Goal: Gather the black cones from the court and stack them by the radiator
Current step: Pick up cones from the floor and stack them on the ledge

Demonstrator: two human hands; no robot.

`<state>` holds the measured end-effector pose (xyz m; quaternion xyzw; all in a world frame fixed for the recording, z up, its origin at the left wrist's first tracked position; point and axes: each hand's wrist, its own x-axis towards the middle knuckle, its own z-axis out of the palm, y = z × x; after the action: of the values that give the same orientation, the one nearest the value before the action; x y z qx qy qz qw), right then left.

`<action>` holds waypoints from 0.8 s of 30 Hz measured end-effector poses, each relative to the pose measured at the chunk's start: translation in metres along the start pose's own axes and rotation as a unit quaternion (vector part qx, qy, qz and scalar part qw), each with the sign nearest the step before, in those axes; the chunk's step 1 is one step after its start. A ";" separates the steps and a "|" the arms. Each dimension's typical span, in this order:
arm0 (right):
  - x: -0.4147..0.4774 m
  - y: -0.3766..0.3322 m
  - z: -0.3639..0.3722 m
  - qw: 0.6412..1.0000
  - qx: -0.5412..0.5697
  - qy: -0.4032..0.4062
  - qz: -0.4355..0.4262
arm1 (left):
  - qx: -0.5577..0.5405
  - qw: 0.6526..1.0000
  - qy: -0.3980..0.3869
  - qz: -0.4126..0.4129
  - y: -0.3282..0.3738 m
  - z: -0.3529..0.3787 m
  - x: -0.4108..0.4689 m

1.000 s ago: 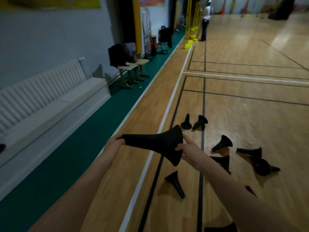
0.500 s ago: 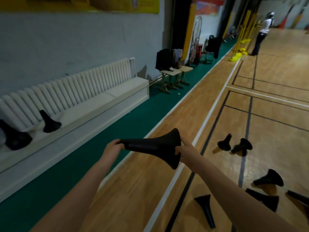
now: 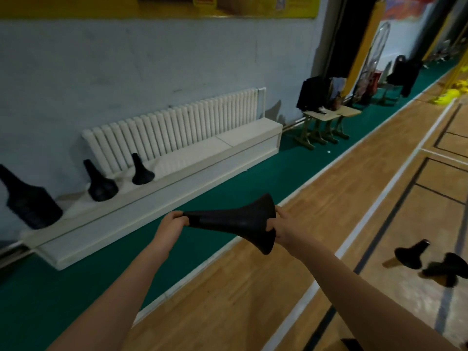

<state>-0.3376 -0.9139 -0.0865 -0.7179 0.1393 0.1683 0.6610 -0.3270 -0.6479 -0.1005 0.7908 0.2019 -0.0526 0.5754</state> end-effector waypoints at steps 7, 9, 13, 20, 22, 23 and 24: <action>0.066 -0.036 0.026 0.998 -0.018 -0.055 -0.013 | -0.023 0.997 0.062 -0.033 0.004 -0.022 0.037; 0.086 -0.050 0.031 0.997 -0.013 -0.079 -0.015 | -0.026 0.996 0.079 -0.038 0.010 -0.027 0.047; 0.122 -0.072 0.042 0.993 -0.008 -0.115 -0.025 | -0.052 0.991 0.111 -0.046 0.019 -0.036 0.065; 0.162 -0.092 0.079 0.981 -0.019 -0.187 -0.038 | -0.112 0.974 0.182 -0.076 0.016 -0.066 0.086; 0.170 -0.096 0.096 0.979 -0.025 -0.199 -0.033 | -0.116 0.970 0.197 -0.079 0.011 -0.078 0.090; 0.174 -0.097 0.103 0.978 -0.028 -0.203 -0.030 | -0.110 0.969 0.204 -0.082 0.007 -0.084 0.093; 0.180 -0.100 0.113 0.977 -0.030 -0.210 -0.027 | -0.102 0.967 0.215 -0.087 0.004 -0.092 0.097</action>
<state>-0.1394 -0.7889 -0.0811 -0.6892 -0.0270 0.3013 0.6583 -0.2508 -0.5382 -0.0969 0.7004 0.3931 0.0897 0.5890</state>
